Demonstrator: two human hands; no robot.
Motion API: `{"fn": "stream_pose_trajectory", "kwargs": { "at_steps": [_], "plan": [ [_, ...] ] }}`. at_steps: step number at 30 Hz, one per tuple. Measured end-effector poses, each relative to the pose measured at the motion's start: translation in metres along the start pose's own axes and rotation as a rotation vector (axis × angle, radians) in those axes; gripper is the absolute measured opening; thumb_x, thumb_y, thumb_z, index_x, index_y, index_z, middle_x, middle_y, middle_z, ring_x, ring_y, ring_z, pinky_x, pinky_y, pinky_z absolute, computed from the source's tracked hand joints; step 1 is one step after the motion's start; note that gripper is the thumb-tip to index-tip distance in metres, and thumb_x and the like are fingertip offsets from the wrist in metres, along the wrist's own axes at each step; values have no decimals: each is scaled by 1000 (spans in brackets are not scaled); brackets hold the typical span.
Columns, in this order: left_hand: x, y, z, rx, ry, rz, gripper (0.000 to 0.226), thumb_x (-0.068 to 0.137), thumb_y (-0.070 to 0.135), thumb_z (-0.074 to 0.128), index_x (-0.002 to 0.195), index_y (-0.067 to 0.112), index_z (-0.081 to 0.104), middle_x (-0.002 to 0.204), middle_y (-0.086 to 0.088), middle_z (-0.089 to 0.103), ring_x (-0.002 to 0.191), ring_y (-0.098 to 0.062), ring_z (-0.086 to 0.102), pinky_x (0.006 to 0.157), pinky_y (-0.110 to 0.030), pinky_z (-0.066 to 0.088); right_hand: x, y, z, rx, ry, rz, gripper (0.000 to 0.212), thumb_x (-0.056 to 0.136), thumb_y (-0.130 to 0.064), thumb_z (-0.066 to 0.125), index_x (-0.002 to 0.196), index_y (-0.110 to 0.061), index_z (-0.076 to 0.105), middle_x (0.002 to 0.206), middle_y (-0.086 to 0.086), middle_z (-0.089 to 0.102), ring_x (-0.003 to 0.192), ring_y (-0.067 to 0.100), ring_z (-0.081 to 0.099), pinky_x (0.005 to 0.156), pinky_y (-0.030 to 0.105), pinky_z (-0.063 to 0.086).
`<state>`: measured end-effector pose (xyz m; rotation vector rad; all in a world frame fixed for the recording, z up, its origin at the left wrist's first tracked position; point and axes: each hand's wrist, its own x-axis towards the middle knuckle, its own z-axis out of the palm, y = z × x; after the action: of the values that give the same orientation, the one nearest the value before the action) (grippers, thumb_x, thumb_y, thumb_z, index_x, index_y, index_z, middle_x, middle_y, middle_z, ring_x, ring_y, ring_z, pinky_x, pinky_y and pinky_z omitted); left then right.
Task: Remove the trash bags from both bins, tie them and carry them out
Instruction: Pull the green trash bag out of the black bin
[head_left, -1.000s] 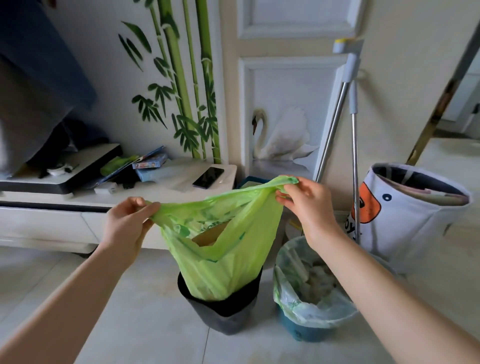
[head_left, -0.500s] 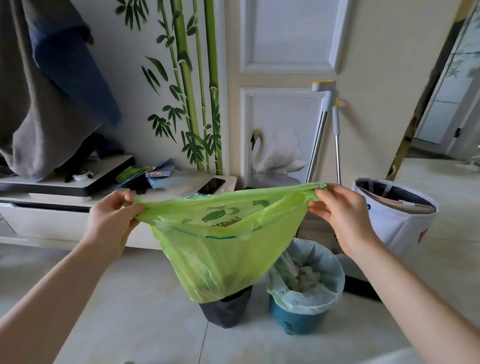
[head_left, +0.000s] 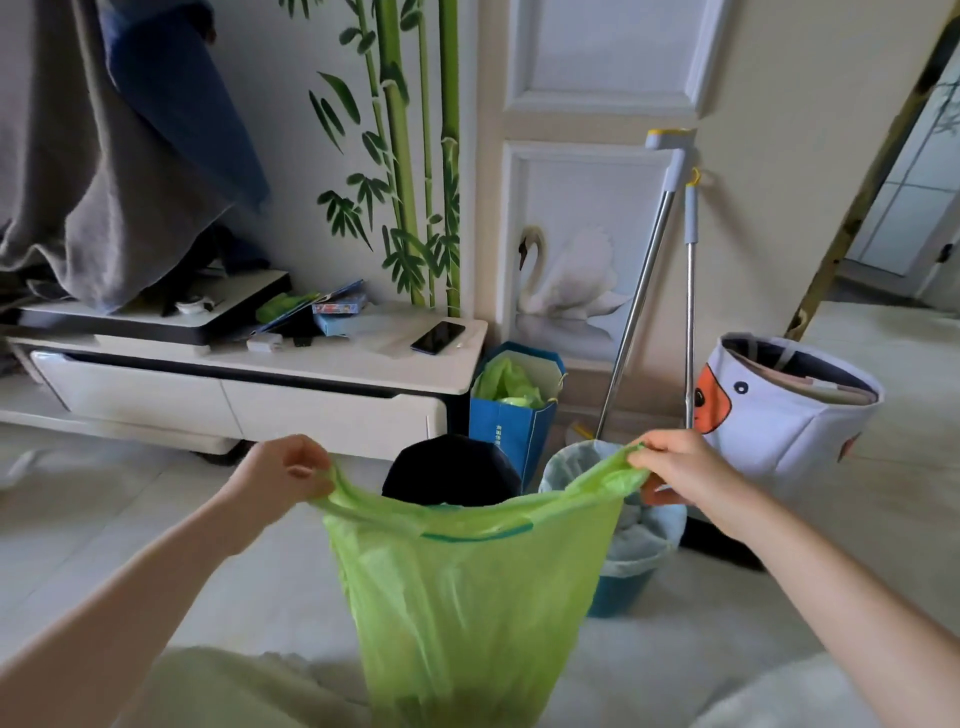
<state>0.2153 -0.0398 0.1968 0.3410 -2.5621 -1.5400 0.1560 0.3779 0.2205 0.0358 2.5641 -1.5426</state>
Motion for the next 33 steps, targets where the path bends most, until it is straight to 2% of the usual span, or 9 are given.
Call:
{"fn": "stream_pose_trajectory", "kwargs": {
  "at_steps": [4,8,11,14,16,18,22,30,33],
  "plan": [
    [12,-47,7,312,-155,-46,34,65,-15,69,69,18,66,72,-7,63,58,-18,56,58,-26,47,10,37,11,-302,-216,194,15,86,-19,64,75,-8,65,66,9,69,52,17,60,49,24,48],
    [23,-73,18,544,-295,-128,30,71,-11,60,88,13,62,66,-2,58,54,-13,51,44,-9,38,16,70,24,-504,-375,350,22,86,-19,57,66,-11,61,62,6,70,44,13,57,43,22,43],
    [37,-81,20,629,-315,-181,26,74,-8,55,84,13,65,71,-5,58,63,-19,52,47,-9,38,23,82,39,-686,-421,318,22,79,-21,54,62,-13,65,59,2,68,47,14,58,43,22,45],
    [51,-90,19,759,-314,-224,16,76,3,58,84,10,69,78,-5,62,70,-19,57,57,-19,44,34,81,54,-736,-412,262,10,76,-20,52,69,-17,58,62,0,70,51,14,61,52,26,52],
    [60,-99,18,658,-309,-284,10,79,0,61,72,7,62,64,-7,62,57,-23,63,46,-18,44,44,83,60,-736,-381,244,5,77,-19,51,73,-17,50,63,0,70,49,14,60,51,26,51],
    [68,-105,18,504,-305,-406,13,84,-3,58,73,4,58,51,-10,60,48,-27,65,37,-19,44,53,87,63,-748,-365,227,6,79,-17,50,73,-16,49,66,4,73,50,15,59,50,26,50],
    [79,-108,20,304,-263,-490,5,85,-10,57,85,-7,61,63,-25,63,43,-22,64,42,-22,53,69,92,66,-620,-327,279,10,82,-15,53,72,-15,51,66,4,71,50,16,60,48,24,46],
    [105,-118,23,55,19,-558,13,79,-17,60,81,-5,66,72,-20,64,37,-14,62,47,-22,56,90,94,76,-321,-208,338,11,91,-24,59,87,-14,57,75,5,70,55,14,56,51,25,49],
    [108,-113,27,-69,25,-605,16,78,-19,60,78,-4,65,77,-21,63,48,-20,65,47,-21,57,94,93,83,-299,-195,351,13,92,-25,58,86,-13,57,74,5,68,57,15,58,53,26,51]
  ]
}}
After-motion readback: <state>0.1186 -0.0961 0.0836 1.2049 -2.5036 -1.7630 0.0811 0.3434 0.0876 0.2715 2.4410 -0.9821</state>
